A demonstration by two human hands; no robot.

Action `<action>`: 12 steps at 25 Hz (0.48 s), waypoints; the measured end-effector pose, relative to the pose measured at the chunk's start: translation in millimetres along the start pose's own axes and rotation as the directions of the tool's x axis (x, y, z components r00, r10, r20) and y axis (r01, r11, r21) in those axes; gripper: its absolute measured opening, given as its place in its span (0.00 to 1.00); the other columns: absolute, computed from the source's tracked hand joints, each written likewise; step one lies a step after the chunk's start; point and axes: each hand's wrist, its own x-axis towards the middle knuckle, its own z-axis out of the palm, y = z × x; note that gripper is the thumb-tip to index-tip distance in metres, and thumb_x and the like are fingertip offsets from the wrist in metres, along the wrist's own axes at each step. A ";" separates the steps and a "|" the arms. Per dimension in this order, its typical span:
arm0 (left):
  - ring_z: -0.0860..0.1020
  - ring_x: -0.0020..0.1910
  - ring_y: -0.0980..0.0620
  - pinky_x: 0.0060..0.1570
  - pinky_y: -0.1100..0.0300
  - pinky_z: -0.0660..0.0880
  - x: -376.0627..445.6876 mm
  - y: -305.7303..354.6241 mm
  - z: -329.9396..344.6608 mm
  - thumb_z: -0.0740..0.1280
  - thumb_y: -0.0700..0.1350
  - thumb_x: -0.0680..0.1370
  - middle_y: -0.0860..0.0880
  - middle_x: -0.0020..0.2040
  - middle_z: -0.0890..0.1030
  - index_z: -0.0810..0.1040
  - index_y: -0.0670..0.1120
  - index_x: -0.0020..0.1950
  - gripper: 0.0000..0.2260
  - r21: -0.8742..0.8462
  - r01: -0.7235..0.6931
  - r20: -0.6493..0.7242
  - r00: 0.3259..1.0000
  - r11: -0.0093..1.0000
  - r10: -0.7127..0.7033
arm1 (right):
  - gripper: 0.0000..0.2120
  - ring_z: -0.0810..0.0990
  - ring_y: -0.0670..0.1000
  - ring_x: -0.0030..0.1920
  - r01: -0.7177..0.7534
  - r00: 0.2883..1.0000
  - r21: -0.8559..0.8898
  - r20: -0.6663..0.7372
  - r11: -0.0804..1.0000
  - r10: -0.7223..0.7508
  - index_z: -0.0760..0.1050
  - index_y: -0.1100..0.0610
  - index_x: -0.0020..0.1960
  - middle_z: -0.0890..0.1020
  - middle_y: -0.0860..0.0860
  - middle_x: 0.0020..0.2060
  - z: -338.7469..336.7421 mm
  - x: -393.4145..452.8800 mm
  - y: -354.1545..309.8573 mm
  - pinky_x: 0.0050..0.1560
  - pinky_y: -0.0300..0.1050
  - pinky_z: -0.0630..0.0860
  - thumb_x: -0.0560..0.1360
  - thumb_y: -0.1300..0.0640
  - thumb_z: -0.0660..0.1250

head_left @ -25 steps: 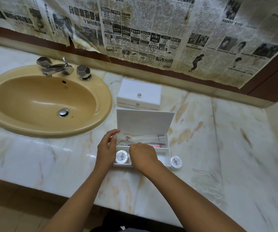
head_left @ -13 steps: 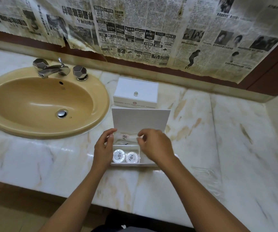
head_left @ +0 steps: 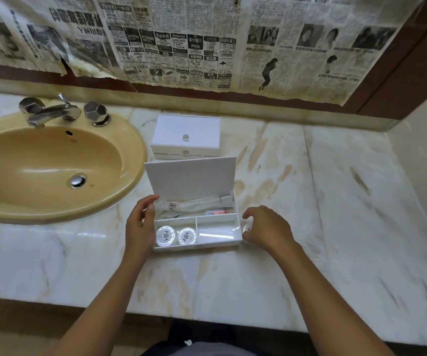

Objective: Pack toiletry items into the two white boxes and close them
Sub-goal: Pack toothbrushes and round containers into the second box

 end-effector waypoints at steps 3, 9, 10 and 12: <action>0.74 0.47 0.71 0.49 0.78 0.67 0.1 0.0 -0.2 0.58 0.37 0.83 0.52 0.55 0.80 0.79 0.48 0.57 0.12 0.007 -0.004 -0.002 1.000 1.000 0.004 | 0.20 0.76 0.53 0.59 0.006 0.999 0.006 0.033 1.000 -0.006 0.74 0.50 0.63 0.76 0.50 0.60 10.8 0.3 2.2 0.56 0.44 0.72 0.72 0.55 0.69; 0.74 0.45 0.71 0.47 0.78 0.67 -1.3 3.4 0.1 0.58 0.38 0.83 0.55 0.53 0.80 0.78 0.49 0.56 0.12 -0.009 -0.001 -0.002 1.000 1.000 0.001 | 0.19 0.77 0.56 0.57 -0.014 0.999 0.074 -0.029 0.997 0.017 0.75 0.52 0.63 0.74 0.53 0.60 5.4 -0.4 2.0 0.56 0.45 0.73 0.72 0.56 0.69; 0.74 0.45 0.71 0.47 0.78 0.67 -1.6 3.5 -0.2 0.58 0.38 0.83 0.55 0.53 0.80 0.78 0.50 0.56 0.12 -0.015 0.001 -0.002 1.000 1.000 -0.001 | 0.19 0.77 0.56 0.56 -0.006 0.998 0.077 -0.060 0.997 0.011 0.75 0.53 0.63 0.74 0.53 0.60 0.3 -1.2 -0.3 0.56 0.45 0.73 0.73 0.55 0.69; 0.74 0.45 0.71 0.47 0.77 0.68 -1.9 3.1 -1.2 0.58 0.38 0.83 0.57 0.53 0.80 0.78 0.50 0.57 0.12 -0.027 0.008 0.001 1.000 1.000 -0.008 | 0.19 0.78 0.55 0.56 0.038 0.990 0.082 -0.135 0.996 -0.027 0.74 0.52 0.64 0.75 0.52 0.60 -11.9 -4.9 -9.3 0.54 0.45 0.73 0.74 0.53 0.68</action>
